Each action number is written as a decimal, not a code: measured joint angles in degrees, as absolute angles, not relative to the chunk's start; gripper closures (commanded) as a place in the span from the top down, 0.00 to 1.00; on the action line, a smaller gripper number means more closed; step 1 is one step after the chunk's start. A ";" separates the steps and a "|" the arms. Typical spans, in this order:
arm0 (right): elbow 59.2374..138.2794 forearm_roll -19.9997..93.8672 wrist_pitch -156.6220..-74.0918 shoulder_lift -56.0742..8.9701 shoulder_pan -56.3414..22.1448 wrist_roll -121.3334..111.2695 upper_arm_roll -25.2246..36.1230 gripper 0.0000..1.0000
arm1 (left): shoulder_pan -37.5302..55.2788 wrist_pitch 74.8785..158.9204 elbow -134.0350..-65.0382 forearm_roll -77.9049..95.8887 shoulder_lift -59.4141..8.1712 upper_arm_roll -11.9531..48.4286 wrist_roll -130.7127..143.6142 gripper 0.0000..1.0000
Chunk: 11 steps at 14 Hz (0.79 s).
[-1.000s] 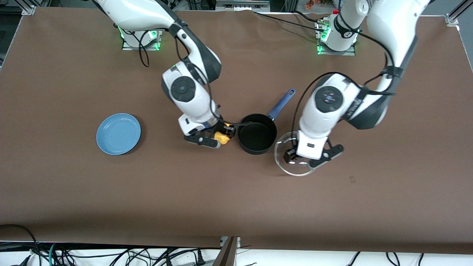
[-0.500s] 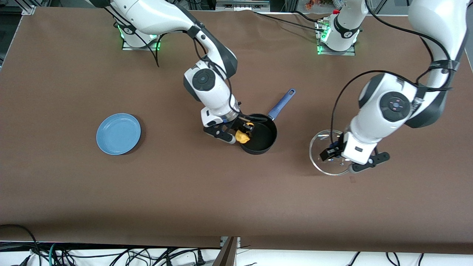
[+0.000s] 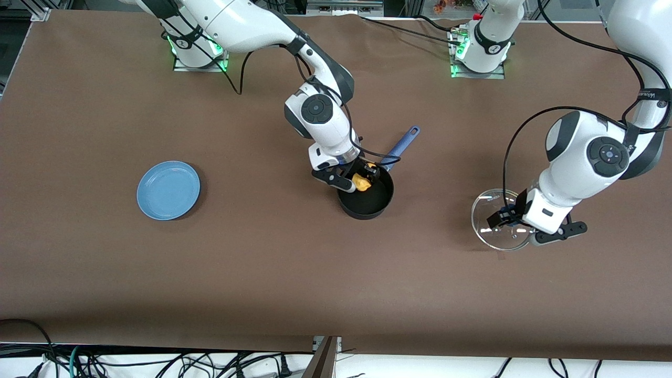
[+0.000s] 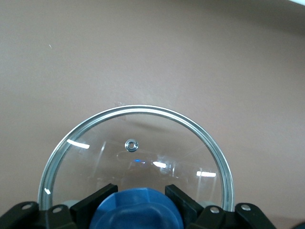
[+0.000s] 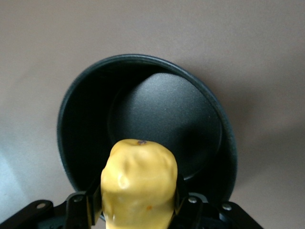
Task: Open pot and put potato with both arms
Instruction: 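Move the lid aside with the left gripper while the right drops potato in pot, then lower the lid onto the table with the left gripper while the right retracts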
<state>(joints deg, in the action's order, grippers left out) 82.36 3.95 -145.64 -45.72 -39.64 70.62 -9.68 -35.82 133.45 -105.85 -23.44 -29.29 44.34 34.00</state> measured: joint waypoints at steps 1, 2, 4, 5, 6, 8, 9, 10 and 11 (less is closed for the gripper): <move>82.35 3.95 -145.66 -45.89 -39.64 70.62 -9.63 1.00 | -37.24 136.23 -108.25 -23.92 -29.13 44.33 32.52 0.50; 82.33 3.95 -145.66 -45.92 -39.64 70.62 -9.59 1.00 | -38.43 137.80 -110.05 -24.95 -29.11 44.31 31.59 0.50; 81.93 3.95 -145.41 -45.91 -39.63 70.61 -9.46 1.00 | -40.21 138.84 -111.88 -26.56 -29.12 44.28 30.85 0.50; 81.38 3.93 -144.36 -45.87 -39.59 70.52 -9.30 1.00 | -40.68 138.95 -112.26 -27.08 -29.12 44.25 30.59 0.50; 80.29 3.87 -141.90 -45.72 -39.50 70.29 -8.94 1.00 | -40.85 138.99 -112.50 -28.00 -29.15 44.20 30.35 0.50; 75.65 3.65 -132.06 -45.18 -38.31 66.83 -8.37 1.00 | -41.08 139.19 -113.12 -29.96 -29.23 44.16 30.34 0.50; 72.81 3.64 -125.90 -44.79 -37.17 62.68 -8.22 1.00 | -41.53 139.94 -113.64 -30.35 -29.37 44.14 30.34 0.50; 70.43 3.63 -119.98 -44.18 -35.69 57.63 -8.09 1.00 | -42.10 141.17 -114.45 -30.68 -29.69 44.04 30.34 0.50; 68.74 3.29 -114.86 -43.33 -33.98 52.19 -7.93 1.00 | -42.64 142.78 -115.37 -31.55 -30.28 43.56 30.34 0.50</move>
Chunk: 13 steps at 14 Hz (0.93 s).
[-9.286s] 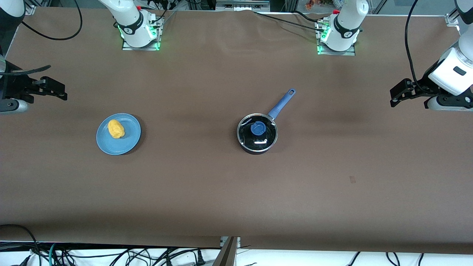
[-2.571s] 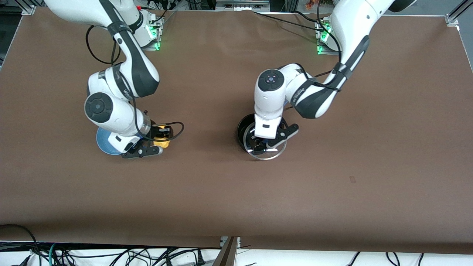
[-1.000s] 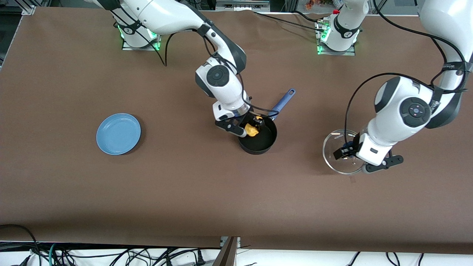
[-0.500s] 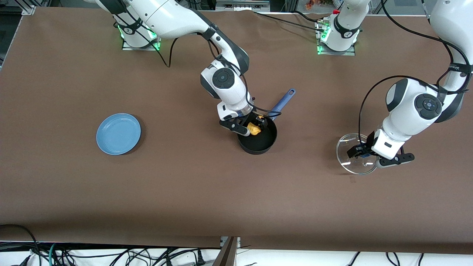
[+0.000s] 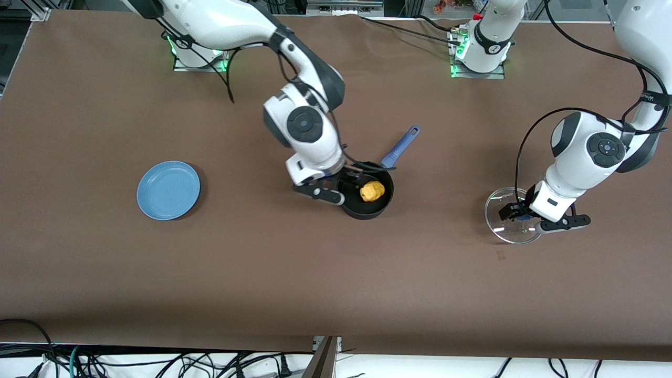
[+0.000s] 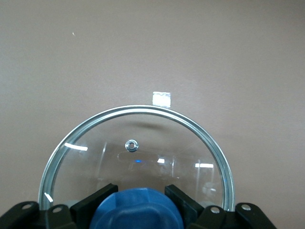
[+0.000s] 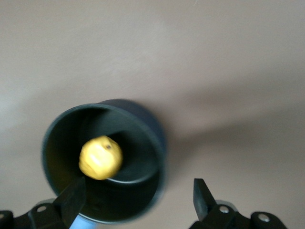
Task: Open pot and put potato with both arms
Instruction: 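Lower the lid onto the table with the left gripper while the right retracts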
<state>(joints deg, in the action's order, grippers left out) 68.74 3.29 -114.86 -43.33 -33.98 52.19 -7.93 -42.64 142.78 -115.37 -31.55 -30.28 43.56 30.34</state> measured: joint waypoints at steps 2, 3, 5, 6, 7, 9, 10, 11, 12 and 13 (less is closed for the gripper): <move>67.16 1.13 -106.37 -40.71 -30.07 40.75 -7.43 1.00 | -43.51 144.46 -116.48 -33.04 -32.29 42.52 30.34 0.50; 66.92 -0.05 -102.65 -39.18 -27.99 35.39 -7.23 1.00 | -43.66 144.80 -116.68 -33.84 -33.43 41.87 30.32 0.50; 66.78 -2.91 -96.65 -36.29 -23.43 25.22 -6.92 1.00 | -43.72 145.04 -116.84 -36.78 -35.57 40.69 30.32 0.50; 66.76 -4.02 -94.63 -35.03 -20.84 19.98 -6.85 1.00 | -43.74 145.19 -116.85 -37.96 -36.48 40.31 30.33 0.51; 66.74 -4.66 -92.74 -33.79 -18.16 14.70 -6.78 1.00 | -43.78 145.28 -116.84 -38.36 -37.11 40.20 30.33 0.55; 66.72 -5.03 -88.94 -31.49 -13.60 6.08 -6.33 1.00 | -43.77 145.36 -116.83 -38.40 -37.47 40.20 30.32 0.75; 66.71 -5.09 -87.54 -30.38 -12.18 2.66 -5.44 1.00 | -43.77 145.44 -116.77 -38.40 -37.44 40.25 30.31 0.91; 66.67 -5.12 -86.62 -29.22 -11.25 -0.08 -4.16 1.00 | -43.77 145.51 -116.67 -38.40 -37.40 40.27 30.30 1.00; 66.65 -5.12 -86.06 -27.89 -10.68 -1.72 -2.91 1.00 | -43.77 145.55 -116.56 -38.41 -37.34 40.29 30.30 1.00; 66.70 -5.12 -85.53 -26.32 -10.34 -2.57 -2.11 1.00 | -43.77 145.56 -116.40 -38.41 -37.30 40.34 30.30 1.00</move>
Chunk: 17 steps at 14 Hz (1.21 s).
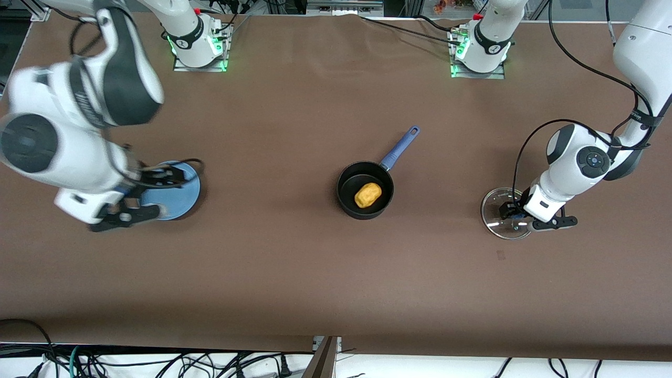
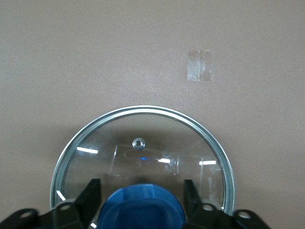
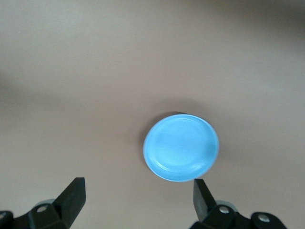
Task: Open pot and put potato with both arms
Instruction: 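Lower the lid onto the table with the left gripper while the right retracts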
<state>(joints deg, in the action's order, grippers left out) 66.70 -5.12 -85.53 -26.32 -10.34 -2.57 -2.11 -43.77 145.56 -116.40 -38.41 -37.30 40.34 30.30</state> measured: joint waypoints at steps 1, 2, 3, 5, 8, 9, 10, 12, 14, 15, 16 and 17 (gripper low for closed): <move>66.83 -5.12 -84.94 -24.68 -10.17 -2.80 -1.77 1.00 | -43.77 145.56 -116.21 -38.41 -37.21 40.41 30.30 1.00; 67.14 -5.17 -84.40 -23.12 -10.15 -2.81 -1.72 1.00 | -43.76 145.52 -115.89 -38.41 -37.08 40.47 30.30 1.00; 67.59 -5.23 -83.86 -21.71 -10.10 -2.81 -1.70 1.00 | -43.77 145.06 -115.32 -38.41 -36.82 40.62 30.30 1.00; 68.62 -5.30 -83.59 -19.13 -8.53 -2.80 -1.62 1.00 | -43.77 142.65 -113.73 -38.41 -35.64 41.47 30.30 1.00; 70.12 -5.26 -83.60 -15.66 -4.94 -3.41 -1.60 1.00 | -43.72 139.60 -111.98 -38.41 -32.75 44.00 30.35 1.00; 71.03 -5.26 -83.58 -14.44 -4.50 -3.45 -1.61 1.00 | -43.70 138.37 -111.74 -38.41 -31.59 44.64 30.37 1.00; 72.32 -5.20 -83.57 -13.43 -4.37 -3.45 -1.64 1.00 | -43.72 136.67 -111.20 -38.32 -30.65 45.45 30.43 1.00; 75.76 -4.70 -83.35 -11.71 -4.19 -2.92 -1.88 1.00 | -43.71 130.31 -108.22 -37.18 -29.60 47.88 30.67 1.00; 79.79 -4.63 -83.23 -9.92 -3.54 -0.38 -2.32 1.00 | -43.70 123.72 -103.86 -35.30 -29.31 50.54 30.67 1.00; 81.28 -4.62 -83.24 -9.11 -3.12 0.02 -2.45 1.00 | -43.68 120.70 -101.72 -34.51 -29.21 51.74 30.67 1.00; 82.13 -4.61 -83.24 -8.56 -2.83 0.04 -2.49 1.00 | -43.62 117.85 -99.65 -33.38 -29.08 52.65 30.67 1.00; 82.53 -4.59 -83.24 -8.27 -2.59 0.04 -2.49 1.00 | -43.48 115.46 -97.67 -32.01 -28.96 53.07 30.67 1.00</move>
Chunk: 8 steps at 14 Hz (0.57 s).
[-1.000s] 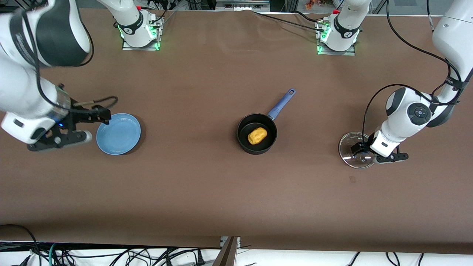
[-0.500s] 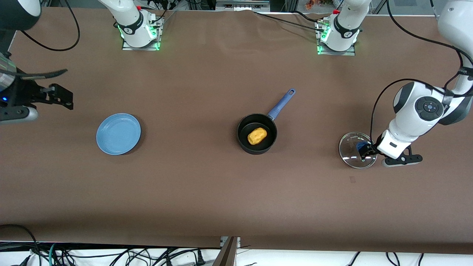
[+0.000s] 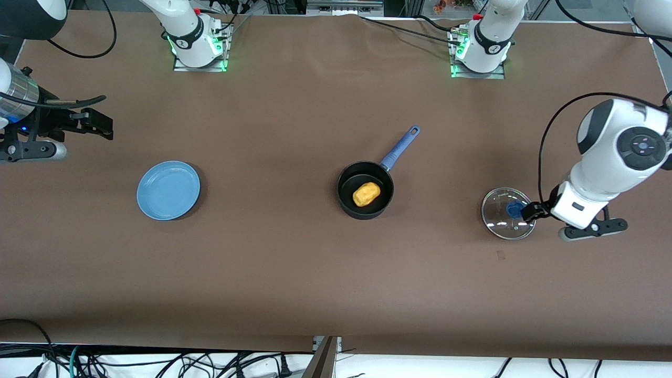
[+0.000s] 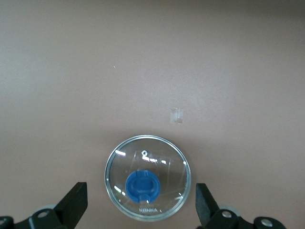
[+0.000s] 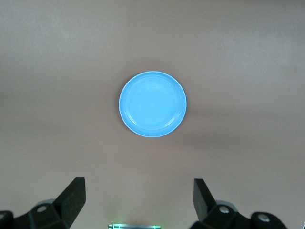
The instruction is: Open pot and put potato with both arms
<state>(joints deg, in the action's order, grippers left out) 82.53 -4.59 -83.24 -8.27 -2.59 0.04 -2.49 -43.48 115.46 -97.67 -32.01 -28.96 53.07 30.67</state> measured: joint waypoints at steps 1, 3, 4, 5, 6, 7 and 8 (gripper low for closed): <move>82.58 -4.58 -83.24 -8.22 -2.39 0.05 -2.48 1.00 | -43.32 113.28 -95.71 -30.58 -28.93 53.25 30.67 1.00; 82.57 -4.54 -83.29 -8.21 -2.31 0.05 -2.50 1.00 | -42.78 108.54 -91.55 -28.52 -28.92 53.35 30.62 1.00; 82.57 -4.48 -83.30 -8.21 -2.31 0.05 -2.52 1.00 | -42.38 105.97 -89.40 -27.78 -28.92 53.40 30.61 1.00; 82.57 -4.40 -83.31 -8.21 -2.31 0.05 -2.53 1.00 | -41.83 103.42 -87.17 -27.27 -28.91 53.42 30.61 1.00; 82.57 -4.38 -83.31 -8.21 -2.31 0.05 -2.53 1.00 | -41.16 100.91 -85.03 -26.87 -28.91 53.44 30.61 1.00; 82.57 -4.38 -83.31 -8.21 -2.31 0.05 -2.53 1.00 | -40.40 98.49 -83.03 -26.72 -28.90 53.47 30.61 1.00; 82.57 -4.37 -83.31 -8.21 -2.31 0.06 -2.54 1.00 | -39.62 96.25 -81.12 -26.62 -28.89 53.50 30.61 1.00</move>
